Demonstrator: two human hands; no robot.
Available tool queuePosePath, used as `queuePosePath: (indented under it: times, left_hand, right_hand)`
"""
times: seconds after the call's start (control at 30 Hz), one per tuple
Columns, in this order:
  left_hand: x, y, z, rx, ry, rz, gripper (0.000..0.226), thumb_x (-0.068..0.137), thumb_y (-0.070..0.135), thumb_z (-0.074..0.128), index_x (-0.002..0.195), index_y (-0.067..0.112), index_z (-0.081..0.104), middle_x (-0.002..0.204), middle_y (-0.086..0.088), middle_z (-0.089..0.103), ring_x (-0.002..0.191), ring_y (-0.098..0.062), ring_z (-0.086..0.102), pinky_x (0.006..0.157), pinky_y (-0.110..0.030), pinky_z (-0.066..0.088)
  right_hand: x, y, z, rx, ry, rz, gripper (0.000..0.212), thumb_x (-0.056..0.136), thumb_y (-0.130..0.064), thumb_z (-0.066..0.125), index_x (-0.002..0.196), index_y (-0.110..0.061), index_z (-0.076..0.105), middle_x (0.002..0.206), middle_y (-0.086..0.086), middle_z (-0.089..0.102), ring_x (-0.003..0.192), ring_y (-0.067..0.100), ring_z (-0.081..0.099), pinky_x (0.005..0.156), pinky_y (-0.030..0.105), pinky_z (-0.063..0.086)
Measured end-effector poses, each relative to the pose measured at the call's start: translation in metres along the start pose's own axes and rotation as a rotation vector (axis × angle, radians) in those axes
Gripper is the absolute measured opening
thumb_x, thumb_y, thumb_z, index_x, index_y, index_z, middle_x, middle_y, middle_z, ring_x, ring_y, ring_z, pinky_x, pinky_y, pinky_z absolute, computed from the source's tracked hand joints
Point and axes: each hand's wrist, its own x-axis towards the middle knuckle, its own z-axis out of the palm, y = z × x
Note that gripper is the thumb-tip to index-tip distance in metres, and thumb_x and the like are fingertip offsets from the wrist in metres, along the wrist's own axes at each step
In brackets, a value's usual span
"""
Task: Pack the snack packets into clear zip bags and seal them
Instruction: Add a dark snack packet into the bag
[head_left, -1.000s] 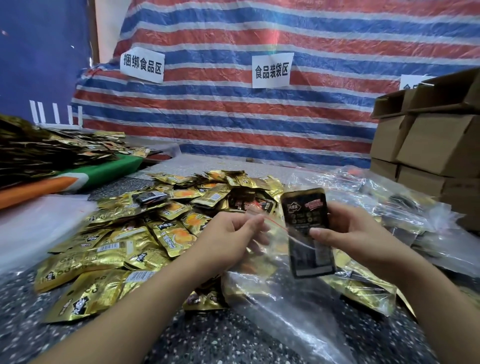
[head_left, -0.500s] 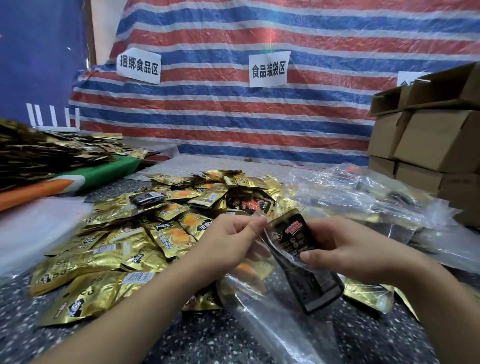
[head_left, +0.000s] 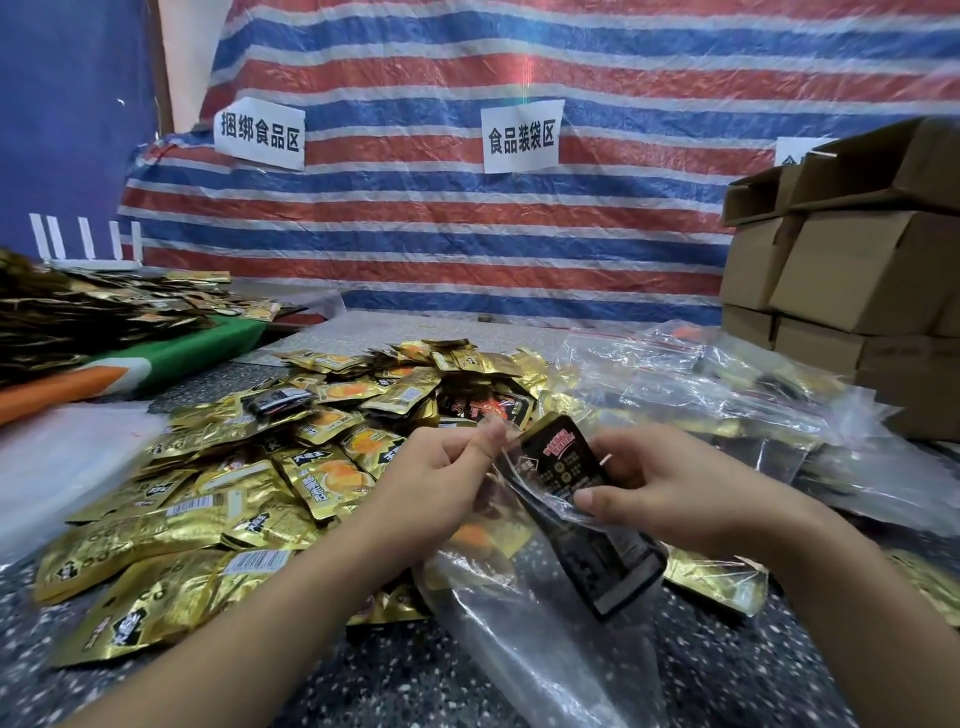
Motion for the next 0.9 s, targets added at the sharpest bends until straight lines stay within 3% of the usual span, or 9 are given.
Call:
queuePosePath:
  times: [0.07,0.17,0.27,0.37,0.5,0.57,0.63,0.73,0.9]
  left_hand:
    - [0.002,-0.001,0.0,-0.084,-0.001,-0.04,0.047,0.09,0.048,0.044,0.074,0.017,0.075,0.053,0.004,0.063,0.046,-0.004,0.058,0.05,-0.015,0.048]
    - [0.004,-0.002,-0.001,-0.146,0.01,-0.064,0.047,0.089,0.049,0.044,0.073,0.017,0.075,0.062,-0.003,0.071,0.055,-0.011,0.068,0.057,-0.024,0.057]
    - [0.003,-0.004,-0.001,-0.094,0.011,-0.055,0.05,0.088,0.052,0.045,0.081,0.016,0.078,0.071,-0.007,0.075,0.063,-0.014,0.07,0.059,-0.023,0.056]
    - [0.003,-0.006,-0.001,0.002,-0.012,-0.066,0.049,0.089,0.056,0.042,0.088,0.022,0.077,0.077,-0.008,0.076,0.07,-0.019,0.072,0.065,-0.029,0.057]
    - [0.007,-0.006,-0.006,-0.107,0.045,-0.144,0.049,0.087,0.056,0.044,0.087,0.019,0.077,0.081,-0.01,0.076,0.068,-0.022,0.073,0.061,-0.033,0.06]
    - [0.008,-0.003,-0.007,-0.242,0.063,-0.177,0.043,0.091,0.049,0.045,0.087,0.017,0.074,0.085,-0.013,0.076,0.068,-0.026,0.074,0.064,-0.04,0.062]
    - [0.01,-0.003,-0.009,-0.276,0.063,-0.188,0.042,0.096,0.045,0.043,0.09,0.016,0.073,0.087,-0.013,0.076,0.07,-0.029,0.074,0.071,-0.045,0.06]
    - [0.011,-0.001,-0.014,-0.397,0.032,-0.228,0.044,0.096,0.044,0.044,0.092,0.009,0.072,0.089,-0.017,0.075,0.071,-0.03,0.074,0.065,-0.04,0.061]
    - [0.009,0.008,-0.016,-0.579,-0.134,-0.239,0.051,0.083,0.05,0.052,0.103,0.005,0.065,0.091,-0.018,0.074,0.075,-0.029,0.073,0.057,-0.031,0.059]
  right_hand:
    - [-0.001,0.001,-0.002,0.056,0.012,0.002,0.009,0.092,-0.027,0.069,0.097,-0.02,0.067,0.07,-0.003,0.068,0.063,0.007,0.057,0.064,0.032,0.044]
    - [-0.002,0.0,-0.004,0.071,0.064,-0.006,0.01,0.091,-0.027,0.069,0.096,-0.019,0.069,0.07,0.001,0.068,0.062,0.01,0.059,0.064,0.034,0.045]
    - [-0.002,-0.006,0.002,0.003,-0.049,-0.071,0.008,0.092,-0.024,0.067,0.099,-0.024,0.07,0.08,0.0,0.071,0.07,0.017,0.064,0.067,0.04,0.051]
    - [0.0,-0.01,0.013,-0.11,-0.12,-0.126,0.01,0.094,-0.027,0.063,0.098,-0.034,0.07,0.08,-0.014,0.071,0.071,0.002,0.065,0.064,0.027,0.051]
    - [0.003,-0.013,0.017,-0.043,0.16,-0.073,0.03,0.092,-0.053,0.052,0.096,-0.029,0.07,0.081,-0.009,0.073,0.074,0.003,0.069,0.074,0.036,0.06]
    - [0.0,-0.013,0.013,0.038,0.205,-0.107,0.046,0.08,-0.067,0.048,0.091,-0.027,0.07,0.081,-0.009,0.072,0.073,0.003,0.068,0.071,0.029,0.06]
    - [-0.003,-0.012,0.011,0.029,0.17,-0.155,0.038,0.077,-0.061,0.06,0.091,-0.026,0.07,0.082,-0.011,0.072,0.072,0.003,0.067,0.066,0.021,0.056]
    - [-0.003,-0.01,0.009,0.115,0.225,-0.227,0.001,0.086,-0.02,0.071,0.086,-0.021,0.071,0.078,-0.006,0.073,0.065,0.004,0.067,0.063,0.017,0.054]
    - [0.002,-0.012,0.001,0.661,0.44,-0.327,0.011,0.08,-0.019,0.068,0.08,-0.012,0.077,0.063,0.007,0.066,0.051,0.02,0.058,0.053,0.023,0.05]
